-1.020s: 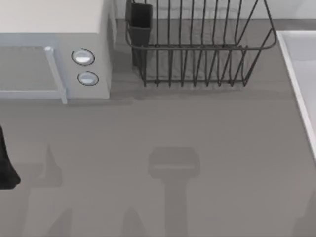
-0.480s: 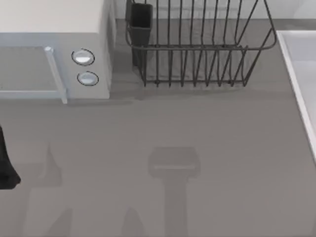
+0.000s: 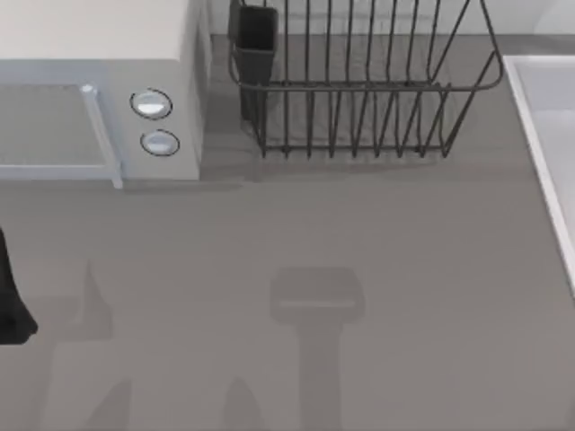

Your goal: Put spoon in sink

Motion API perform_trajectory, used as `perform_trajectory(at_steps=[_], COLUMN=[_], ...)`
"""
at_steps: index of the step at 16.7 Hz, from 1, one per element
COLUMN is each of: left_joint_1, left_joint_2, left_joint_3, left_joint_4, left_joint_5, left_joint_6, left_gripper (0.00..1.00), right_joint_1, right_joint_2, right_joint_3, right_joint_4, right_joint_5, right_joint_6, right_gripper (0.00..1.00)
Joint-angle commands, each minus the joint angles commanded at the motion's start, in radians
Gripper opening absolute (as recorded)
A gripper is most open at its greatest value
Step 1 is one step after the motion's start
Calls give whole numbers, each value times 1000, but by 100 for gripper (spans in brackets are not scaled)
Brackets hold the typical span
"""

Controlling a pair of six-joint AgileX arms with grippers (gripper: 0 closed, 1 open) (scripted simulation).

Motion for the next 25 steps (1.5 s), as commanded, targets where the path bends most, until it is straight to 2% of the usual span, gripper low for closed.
perform_trajectory(at_steps=[7, 15, 16, 20, 25], left_joint_1=[0, 0, 0, 0, 0], left_joint_2=[0, 0, 0, 0, 0], left_joint_3=[0, 0, 0, 0, 0], left_joint_4=[0, 0, 0, 0, 0], left_joint_5=[0, 0, 0, 0, 0], left_joint_6=[0, 0, 0, 0, 0], left_gripper=[100, 100, 100, 100, 100], right_joint_1=[0, 0, 1, -1, -3], right_joint_2=[0, 0, -73, -96, -183], right_joint_3=[0, 0, 37, 92, 237], right_joint_4=[0, 0, -76, -151, -412], right_joint_5=[0, 0, 8, 8, 8], right_joint_6=[0, 0, -1, -2, -7], right_gripper=[2, 0, 0, 0, 0])
